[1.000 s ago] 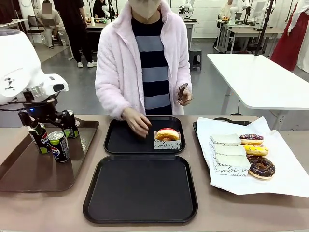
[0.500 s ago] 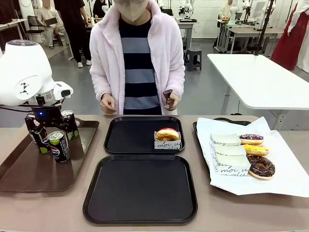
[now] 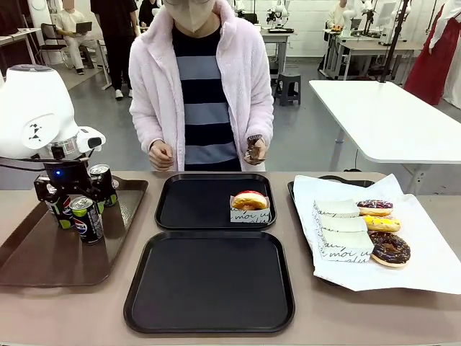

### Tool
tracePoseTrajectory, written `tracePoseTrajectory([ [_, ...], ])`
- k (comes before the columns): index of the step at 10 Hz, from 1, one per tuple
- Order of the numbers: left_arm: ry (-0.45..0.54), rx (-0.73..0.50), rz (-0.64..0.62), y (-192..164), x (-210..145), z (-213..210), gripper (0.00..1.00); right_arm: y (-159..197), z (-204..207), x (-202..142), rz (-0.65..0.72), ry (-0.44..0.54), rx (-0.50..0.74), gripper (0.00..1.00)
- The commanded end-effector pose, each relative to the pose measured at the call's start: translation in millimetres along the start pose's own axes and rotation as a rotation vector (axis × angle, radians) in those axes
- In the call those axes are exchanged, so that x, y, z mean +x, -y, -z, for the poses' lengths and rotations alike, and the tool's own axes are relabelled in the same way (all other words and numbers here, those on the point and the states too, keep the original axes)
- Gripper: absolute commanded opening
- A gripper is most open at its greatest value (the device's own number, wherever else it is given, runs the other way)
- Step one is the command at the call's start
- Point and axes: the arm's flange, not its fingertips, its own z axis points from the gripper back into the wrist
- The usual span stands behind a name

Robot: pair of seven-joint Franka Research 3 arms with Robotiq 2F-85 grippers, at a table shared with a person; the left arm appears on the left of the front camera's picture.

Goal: Set up donuts and drinks on trays.
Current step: Pick up one Pepsi coke and place it on the Flat Tray.

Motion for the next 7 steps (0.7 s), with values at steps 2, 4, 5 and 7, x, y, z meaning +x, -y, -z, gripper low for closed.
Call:
tracePoseTrajectory([
  [2, -0.025, -0.043, 0.014, -0.7, -2.1, -0.4, 1.0, 1.6, 0.9, -0.7, -0.002, -0.008, 0.008, 1.0],
  [4, -0.022, -0.045, 0.01, -2.6, -2.1, 2.3, 1.0, 1.6, 0.9, -0.7, -0.002, -0.008, 0.008, 1.0],
  [5, -0.036, -0.049, 0.013, -2.6, -4.1, 3.4, 0.42, 1.6, 0.9, -0.7, -0.002, -0.008, 0.008, 1.0],
  [7, -0.056, -0.05, 0.011, -2.8, -4.7, 2.6, 0.0, 1.6, 0.9, -0.7, -0.002, -0.008, 0.008, 1.0],
])
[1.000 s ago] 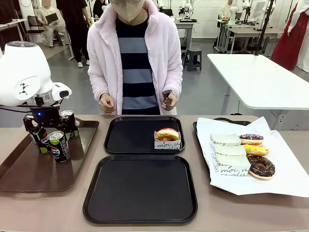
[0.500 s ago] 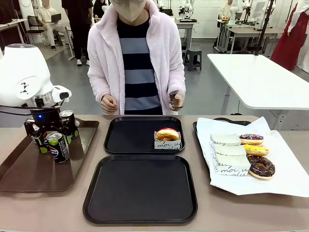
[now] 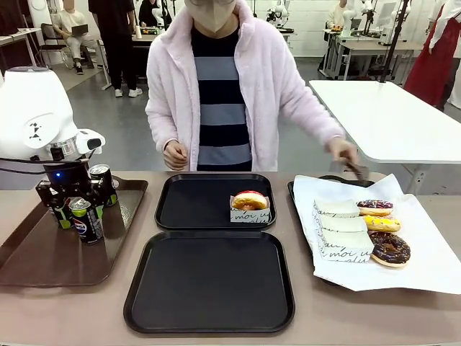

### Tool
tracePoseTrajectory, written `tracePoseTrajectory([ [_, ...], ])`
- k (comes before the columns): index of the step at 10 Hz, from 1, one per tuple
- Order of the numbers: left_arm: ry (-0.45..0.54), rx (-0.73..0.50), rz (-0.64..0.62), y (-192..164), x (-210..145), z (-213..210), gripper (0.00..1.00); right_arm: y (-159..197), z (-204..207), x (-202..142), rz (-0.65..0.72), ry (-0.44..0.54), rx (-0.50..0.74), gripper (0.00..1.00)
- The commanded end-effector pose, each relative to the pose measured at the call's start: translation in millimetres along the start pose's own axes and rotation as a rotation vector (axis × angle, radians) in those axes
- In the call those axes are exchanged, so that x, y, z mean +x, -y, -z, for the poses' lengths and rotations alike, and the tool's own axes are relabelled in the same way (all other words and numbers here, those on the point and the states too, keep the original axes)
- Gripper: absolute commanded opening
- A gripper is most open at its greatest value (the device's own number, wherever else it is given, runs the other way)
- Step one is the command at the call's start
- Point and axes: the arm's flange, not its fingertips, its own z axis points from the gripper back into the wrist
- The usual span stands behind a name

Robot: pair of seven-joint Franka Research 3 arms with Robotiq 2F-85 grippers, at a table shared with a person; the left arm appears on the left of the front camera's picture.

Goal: Set up donuts and drinks on trays.
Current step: Pick up one Pepsi coke and place it on the Flat Tray.

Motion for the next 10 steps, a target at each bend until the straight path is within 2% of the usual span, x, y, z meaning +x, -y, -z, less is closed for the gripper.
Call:
tracePoseTrajectory([
  [1, -0.037, -0.024, 0.011, -1.8, -1.8, -0.8, 0.0, 1.7, 0.9, -0.7, -0.002, -0.008, 0.008, 1.0],
  [2, -0.047, -0.032, 0.02, -0.3, -3.1, -1.8, 0.0, 1.7, 0.9, -0.7, -0.002, -0.008, 0.008, 1.0],
  [3, -0.041, -0.038, 0.038, 4.5, -6.4, -6.8, 0.14, 1.7, 0.9, -0.7, -0.002, -0.008, 0.008, 1.0],
  [4, -0.024, -0.04, 0.061, 11.5, -11.0, -15.2, 0.05, 1.7, 0.9, -0.7, -0.002, -0.008, 0.008, 1.0],
  [5, 0.002, -0.053, 0.085, 20.5, -16.8, -29.3, 0.0, 1.7, 0.9, -0.7, -0.002, -0.008, 0.008, 1.0],
  [8, 0.044, -0.037, 0.132, 44.5, -39.0, -81.0, 0.0, 1.7, 0.9, -0.7, -0.002, -0.008, 0.008, 1.0],
  [9, 0.051, -0.041, 0.143, 47.3, -43.7, -88.8, 0.0, 1.7, 0.9, -0.7, -0.002, -0.008, 0.008, 1.0],
  [10, 0.103, -0.044, 0.18, 46.3, -47.2, -92.6, 0.0, 1.7, 0.9, -0.7, -0.002, -0.008, 0.008, 1.0],
])
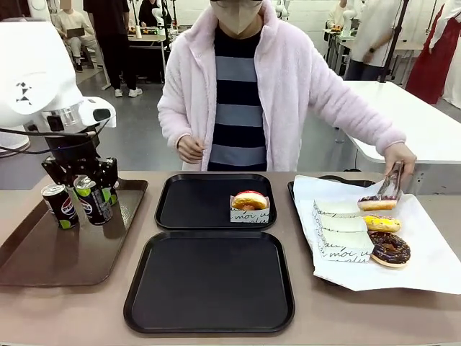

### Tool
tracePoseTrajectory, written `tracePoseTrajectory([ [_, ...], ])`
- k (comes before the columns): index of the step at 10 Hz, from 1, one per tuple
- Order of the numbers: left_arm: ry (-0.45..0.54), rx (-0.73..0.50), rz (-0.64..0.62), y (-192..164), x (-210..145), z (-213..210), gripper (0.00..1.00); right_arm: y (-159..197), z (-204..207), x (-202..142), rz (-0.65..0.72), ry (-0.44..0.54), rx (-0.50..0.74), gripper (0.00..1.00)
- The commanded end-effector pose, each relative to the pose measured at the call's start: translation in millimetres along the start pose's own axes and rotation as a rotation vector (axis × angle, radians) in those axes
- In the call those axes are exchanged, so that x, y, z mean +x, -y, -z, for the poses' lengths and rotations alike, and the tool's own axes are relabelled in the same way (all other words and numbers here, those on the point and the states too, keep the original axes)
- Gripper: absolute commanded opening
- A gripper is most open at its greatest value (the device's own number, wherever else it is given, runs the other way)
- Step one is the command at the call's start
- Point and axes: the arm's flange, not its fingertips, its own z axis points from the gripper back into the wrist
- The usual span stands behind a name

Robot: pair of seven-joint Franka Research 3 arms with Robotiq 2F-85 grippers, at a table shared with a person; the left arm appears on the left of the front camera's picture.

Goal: Set up donuts and drinks on trays.
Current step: Pick up one Pepsi coke and place it on the Flat Tray.

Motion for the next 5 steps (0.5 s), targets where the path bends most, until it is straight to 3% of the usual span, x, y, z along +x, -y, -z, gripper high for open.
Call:
tracePoseTrajectory([
  [1, -0.022, 0.0, -0.014, -3.0, 3.5, 12.0, 0.0, 1.6, 1.0, -0.7, -0.002, -0.008, 0.008, 1.0],
  [2, -0.022, 0.0, -0.014, -3.0, 3.5, 12.0, 0.0, 1.6, 1.0, -0.7, -0.002, -0.008, 0.008, 1.0],
  [3, 0.001, 0.001, 0.001, -0.1, -0.9, -1.2, 0.59, 1.6, 1.0, -0.7, -0.002, -0.008, 0.008, 1.0],
  [5, 0.108, -0.019, 0.055, 23.7, -2.0, -10.3, 0.59, 1.6, 1.0, -0.7, -0.002, -0.008, 0.008, 1.0],
])
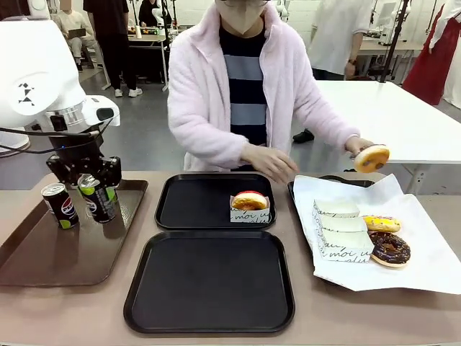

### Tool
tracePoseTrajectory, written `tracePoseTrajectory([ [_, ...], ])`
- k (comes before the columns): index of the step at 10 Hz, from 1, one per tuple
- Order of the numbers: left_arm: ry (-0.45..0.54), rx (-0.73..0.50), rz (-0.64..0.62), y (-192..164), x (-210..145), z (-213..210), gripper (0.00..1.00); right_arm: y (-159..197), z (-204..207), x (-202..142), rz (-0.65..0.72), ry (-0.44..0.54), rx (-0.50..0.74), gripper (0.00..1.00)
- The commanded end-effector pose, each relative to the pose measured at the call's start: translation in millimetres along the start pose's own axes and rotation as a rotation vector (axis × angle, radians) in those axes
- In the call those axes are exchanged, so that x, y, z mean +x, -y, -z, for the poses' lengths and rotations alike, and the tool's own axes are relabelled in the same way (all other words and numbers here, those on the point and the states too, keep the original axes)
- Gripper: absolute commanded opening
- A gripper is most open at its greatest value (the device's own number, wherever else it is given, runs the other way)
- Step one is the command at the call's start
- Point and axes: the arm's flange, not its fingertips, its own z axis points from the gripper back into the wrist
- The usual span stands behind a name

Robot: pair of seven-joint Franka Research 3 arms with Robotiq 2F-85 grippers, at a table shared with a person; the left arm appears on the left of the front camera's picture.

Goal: Set up donuts and drinks on trays.
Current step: Pick up one Pepsi coke and place it on the Flat Tray.

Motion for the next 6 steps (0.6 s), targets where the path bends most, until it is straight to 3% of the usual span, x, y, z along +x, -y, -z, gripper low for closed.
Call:
tracePoseTrajectory([
  [1, 0.096, -0.016, 0.043, 25.6, 2.4, -11.6, 0.59, 1.5, 1.0, -0.7, -0.002, -0.008, 0.008, 1.0],
  [6, 0.129, 0.016, 0.089, 107.9, 45.1, 18.2, 0.59, 1.5, 1.0, -0.7, -0.002, -0.008, 0.008, 1.0],
])
